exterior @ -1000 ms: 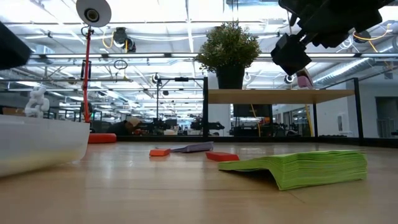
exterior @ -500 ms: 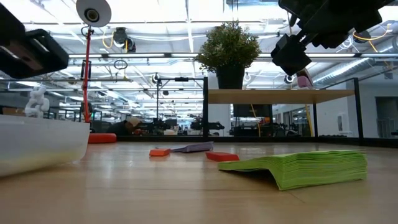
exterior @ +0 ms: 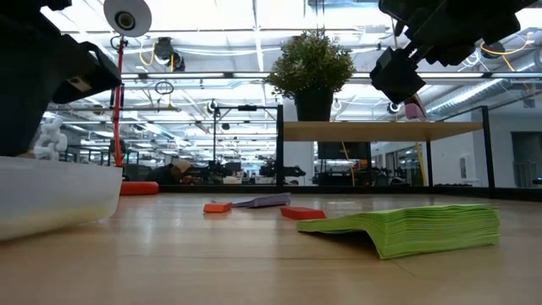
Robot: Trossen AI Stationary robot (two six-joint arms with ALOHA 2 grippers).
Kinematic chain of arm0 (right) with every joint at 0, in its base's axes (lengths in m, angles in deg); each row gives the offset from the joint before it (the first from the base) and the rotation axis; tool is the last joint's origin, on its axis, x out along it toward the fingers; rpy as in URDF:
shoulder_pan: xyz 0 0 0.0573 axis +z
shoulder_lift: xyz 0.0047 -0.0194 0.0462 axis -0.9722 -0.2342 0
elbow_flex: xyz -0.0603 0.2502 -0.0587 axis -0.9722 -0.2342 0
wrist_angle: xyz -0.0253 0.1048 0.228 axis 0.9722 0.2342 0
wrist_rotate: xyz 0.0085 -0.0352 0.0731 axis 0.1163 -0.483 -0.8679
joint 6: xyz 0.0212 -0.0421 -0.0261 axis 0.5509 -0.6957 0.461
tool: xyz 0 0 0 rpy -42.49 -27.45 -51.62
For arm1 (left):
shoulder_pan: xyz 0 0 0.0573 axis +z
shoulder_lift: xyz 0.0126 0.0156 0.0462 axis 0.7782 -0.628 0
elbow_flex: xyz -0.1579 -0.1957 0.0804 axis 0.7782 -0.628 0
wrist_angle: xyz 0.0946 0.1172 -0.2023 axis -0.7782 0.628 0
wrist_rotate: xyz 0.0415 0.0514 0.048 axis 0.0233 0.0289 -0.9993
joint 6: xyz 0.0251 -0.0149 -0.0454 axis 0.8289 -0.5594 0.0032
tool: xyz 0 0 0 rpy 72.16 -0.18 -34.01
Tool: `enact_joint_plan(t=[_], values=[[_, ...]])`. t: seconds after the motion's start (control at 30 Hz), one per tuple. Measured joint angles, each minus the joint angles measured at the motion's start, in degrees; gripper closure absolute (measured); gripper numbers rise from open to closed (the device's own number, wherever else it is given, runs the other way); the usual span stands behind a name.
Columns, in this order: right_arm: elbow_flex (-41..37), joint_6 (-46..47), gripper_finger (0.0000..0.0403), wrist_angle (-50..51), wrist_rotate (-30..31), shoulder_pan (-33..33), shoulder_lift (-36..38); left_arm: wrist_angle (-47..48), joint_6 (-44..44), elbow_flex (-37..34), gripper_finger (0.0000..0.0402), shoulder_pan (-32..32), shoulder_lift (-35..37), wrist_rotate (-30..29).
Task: Pack school essentials
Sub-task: Put the red eraser into the pink supply box
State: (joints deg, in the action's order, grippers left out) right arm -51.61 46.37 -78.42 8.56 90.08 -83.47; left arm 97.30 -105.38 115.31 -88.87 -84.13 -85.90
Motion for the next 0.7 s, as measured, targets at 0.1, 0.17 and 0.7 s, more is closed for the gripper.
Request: enact_joint_plan(t=[0.1, 0.17, 0.7], values=[[0.0, 1.8, 0.0126, 0.7, 0.1, 0.4, 0.0, 0.3, -0.8, 0.0, 0.0207, 0.3, 0.3, -0.2], [0.0, 2.4, 0.0126, 1.6, 2.3, 1.9, 0.0, 0.5, -2.3, 0.0, 0.0205, 0.7, 1.4, -0.2], [0.0, 5.1, 0.0126, -17.1, 36.3, 12.4, -14.5, -1.6, -10.4, 0.0, 0.0257, 1.9, 5.2, -44.0]])
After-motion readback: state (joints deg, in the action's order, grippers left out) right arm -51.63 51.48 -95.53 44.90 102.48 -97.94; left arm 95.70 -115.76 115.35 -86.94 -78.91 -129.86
